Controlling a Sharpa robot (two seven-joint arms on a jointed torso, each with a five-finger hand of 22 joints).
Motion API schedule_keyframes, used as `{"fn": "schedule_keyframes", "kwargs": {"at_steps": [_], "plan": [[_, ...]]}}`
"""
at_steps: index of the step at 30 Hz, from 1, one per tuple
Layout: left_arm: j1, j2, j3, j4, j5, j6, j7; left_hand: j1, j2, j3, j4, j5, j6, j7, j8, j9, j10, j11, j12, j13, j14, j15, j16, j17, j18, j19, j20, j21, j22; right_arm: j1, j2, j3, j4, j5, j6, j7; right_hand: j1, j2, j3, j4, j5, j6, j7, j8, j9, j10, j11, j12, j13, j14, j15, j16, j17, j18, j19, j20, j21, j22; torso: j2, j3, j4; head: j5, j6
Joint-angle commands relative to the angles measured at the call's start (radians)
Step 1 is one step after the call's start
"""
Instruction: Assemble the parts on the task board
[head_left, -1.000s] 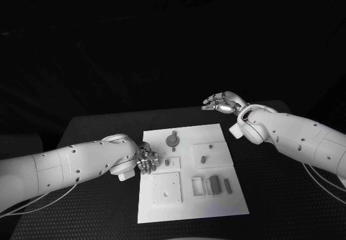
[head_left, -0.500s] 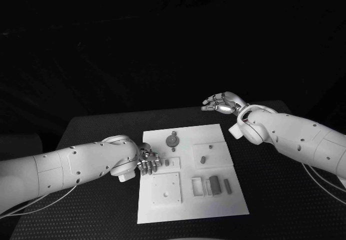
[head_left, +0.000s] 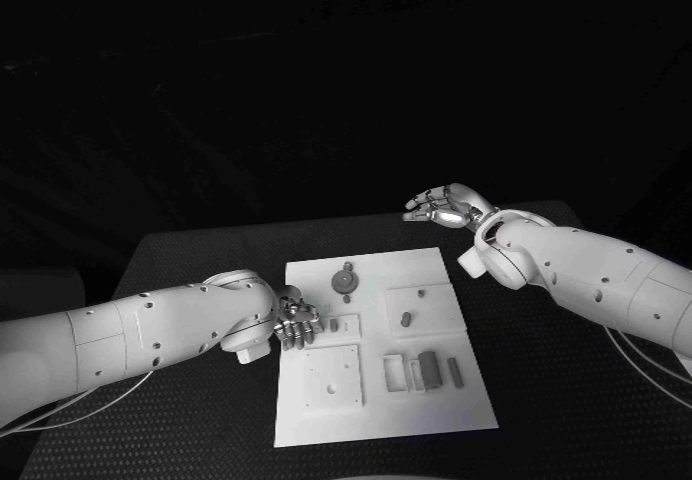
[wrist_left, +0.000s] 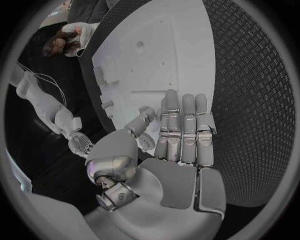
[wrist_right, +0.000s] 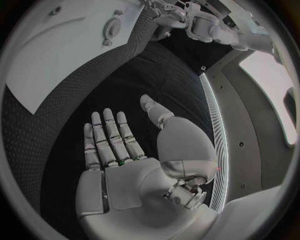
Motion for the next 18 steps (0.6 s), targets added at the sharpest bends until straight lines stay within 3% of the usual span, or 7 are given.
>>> {"fn": "schedule_keyframes", "kwargs": {"at_steps": [1,8,11,13,15,16,18], "plan": [[-0.002,-0.001,-0.001,0.002,0.0,-0.003,0.004,0.0,-0.01,-0.008,0.0,-0.002,0.002,0.006,-0.004,0.001,0.001,0.006,0.003,0.001,-0.004,-0.004,0.005,-0.002,-0.002,0.002,-0.003,-0.006,0.001,-0.001,0.0,0.0,0.001,-0.005,0.013,0.008,0.002,-0.011,-0.003,0.002,-0.005,-0.009,0.046,0.003,-0.001,-0.002,0.001,-0.003,-0.002,-0.009,0.002,-0.005,0.001,-0.016,-0.005,0.0,-0.006,0.001,0.0,-0.0002,-0.0001,0.0,0.001],[0.0,-0.025,0.005,0.01,0.02,-0.016,0.017,0.0,-0.01,-0.008,0.0,-0.002,0.002,0.006,-0.004,0.001,0.001,0.006,0.003,0.001,-0.004,-0.004,0.005,-0.002,-0.002,0.002,-0.003,-0.006,0.001,-0.001,-0.001,0.0,-0.001,-0.005,0.011,0.008,0.002,-0.011,-0.003,0.002,-0.005,-0.009,0.046,0.003,-0.001,-0.002,0.001,-0.003,-0.002,-0.009,0.002,-0.005,0.001,-0.016,-0.005,0.0,-0.006,0.001,0.0,-0.0005,-0.0001,-0.002,0.002],[0.013,-0.039,0.011,0.015,0.099,-0.009,0.03,0.0,-0.01,-0.008,0.0,-0.002,0.002,0.006,-0.004,0.001,0.001,0.006,0.003,0.001,-0.004,-0.004,0.005,-0.002,-0.002,0.002,-0.003,-0.006,0.001,-0.002,0.0,0.0,-0.002,-0.005,0.012,0.008,0.002,-0.011,-0.003,0.002,-0.005,-0.009,0.046,0.003,-0.001,-0.002,0.001,-0.003,-0.002,-0.009,0.002,-0.005,0.001,-0.016,-0.005,0.0,-0.006,0.001,0.0,-0.0002,-0.0001,-0.004,0.004],[0.017,-0.045,0.037,0.013,0.13,-0.009,0.041,0.0,-0.01,-0.008,0.0,-0.002,0.002,0.006,-0.004,0.001,0.001,0.006,0.003,0.001,-0.004,-0.004,0.005,-0.002,-0.002,0.002,-0.003,-0.006,0.001,-0.002,-0.001,0.0,-0.002,-0.005,0.011,0.008,0.002,-0.011,-0.003,0.002,-0.005,-0.009,0.046,0.003,-0.001,-0.002,0.001,-0.003,-0.002,-0.009,0.002,-0.005,0.001,-0.016,-0.005,0.0,-0.006,0.001,0.0,0.0,-0.0002,-0.004,0.004],[0.022,-0.058,0.059,0.019,0.133,-0.009,0.058,-0.015,-0.032,-0.02,0.006,0.0,0.001,0.007,-0.004,0.001,0.001,0.007,0.003,0.001,-0.005,-0.003,0.006,-0.003,-0.004,0.002,-0.001,-0.006,0.001,-0.002,-0.001,0.0,-0.003,-0.005,0.012,0.008,0.002,-0.011,-0.003,0.002,-0.005,-0.009,0.046,0.003,-0.001,-0.002,0.001,-0.003,-0.002,-0.009,0.002,-0.005,0.001,-0.016,-0.005,0.0,-0.006,0.002,0.0,0.0001,0.0003,-0.006,0.004],[0.029,-0.062,0.067,0.021,0.139,-0.011,0.065,-0.052,-0.156,-0.08,0.007,-0.006,-0.099,0.045,-0.058,-0.02,-0.055,0.03,-0.024,-0.008,-0.053,0.015,-0.016,-0.01,-0.003,-0.039,0.012,-0.026,-0.003,-0.002,0.0,0.0,-0.003,-0.005,0.012,0.008,0.002,-0.012,-0.003,0.002,-0.005,-0.009,0.046,0.003,-0.001,-0.002,0.001,-0.003,-0.002,-0.009,0.002,-0.005,0.001,-0.016,-0.005,0.0,-0.006,0.002,0.0,0.0001,0.0003,-0.006,0.004],[0.041,-0.068,0.073,0.022,0.151,-0.014,0.092,-0.058,-0.177,-0.09,0.007,-0.007,-0.116,0.052,-0.067,-0.023,-0.065,0.033,-0.028,-0.01,-0.061,0.018,-0.02,-0.011,-0.003,-0.046,0.015,-0.03,-0.004,-0.002,-0.001,0.0,-0.003,-0.005,0.011,0.008,0.002,-0.012,-0.003,0.002,-0.005,-0.009,0.046,0.003,-0.001,-0.002,0.001,-0.003,-0.002,-0.009,0.002,-0.005,0.001,-0.016,-0.005,0.0,-0.006,0.002,0.0,0.0001,0.0003,-0.006,0.005]]}}
